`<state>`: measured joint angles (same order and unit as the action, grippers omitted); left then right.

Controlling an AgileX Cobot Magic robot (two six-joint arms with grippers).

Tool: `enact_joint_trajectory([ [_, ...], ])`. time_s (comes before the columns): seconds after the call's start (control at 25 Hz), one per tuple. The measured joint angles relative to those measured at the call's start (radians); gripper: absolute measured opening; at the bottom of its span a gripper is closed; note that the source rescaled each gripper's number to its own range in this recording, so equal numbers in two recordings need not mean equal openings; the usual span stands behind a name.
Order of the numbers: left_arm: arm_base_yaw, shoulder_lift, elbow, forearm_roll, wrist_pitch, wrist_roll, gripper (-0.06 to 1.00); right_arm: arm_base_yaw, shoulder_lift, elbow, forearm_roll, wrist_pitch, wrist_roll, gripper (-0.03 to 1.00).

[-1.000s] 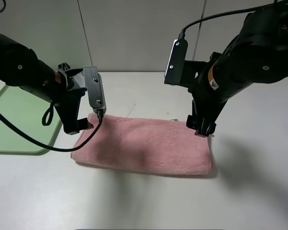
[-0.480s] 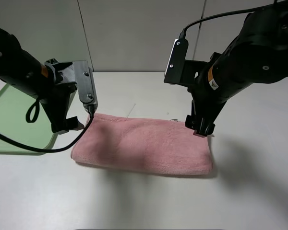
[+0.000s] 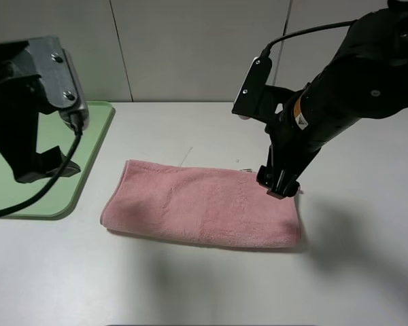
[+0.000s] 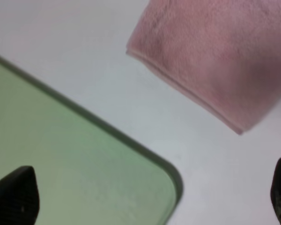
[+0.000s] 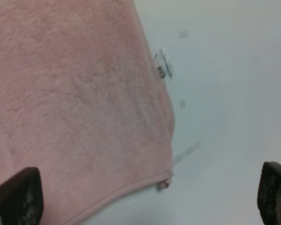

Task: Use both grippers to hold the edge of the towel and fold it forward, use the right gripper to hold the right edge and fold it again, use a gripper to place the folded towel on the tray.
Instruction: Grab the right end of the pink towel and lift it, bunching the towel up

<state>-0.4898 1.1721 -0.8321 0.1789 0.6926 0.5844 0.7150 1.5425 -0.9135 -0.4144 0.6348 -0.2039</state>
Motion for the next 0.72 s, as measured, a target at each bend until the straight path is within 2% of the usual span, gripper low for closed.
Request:
enact_joint_trajectory([
  [0.16, 0.0, -0.141, 0.0, -0.008, 0.112, -0.076, 1.0, 0.0, 0.0, 0.0, 0.038, 0.037, 0.015, 1.0],
  [0.4, 0.0, -0.396, 0.0, -0.069, 0.234, -0.156, 1.0, 0.0, 0.0, 0.0, 0.124, 0.082, 0.028, 1.0],
  [0.72, 0.0, -0.747, 0.0, -0.097, 0.421, -0.344, 1.0, 0.0, 0.0, 0.0, 0.227, 0.084, 0.037, 1.0],
])
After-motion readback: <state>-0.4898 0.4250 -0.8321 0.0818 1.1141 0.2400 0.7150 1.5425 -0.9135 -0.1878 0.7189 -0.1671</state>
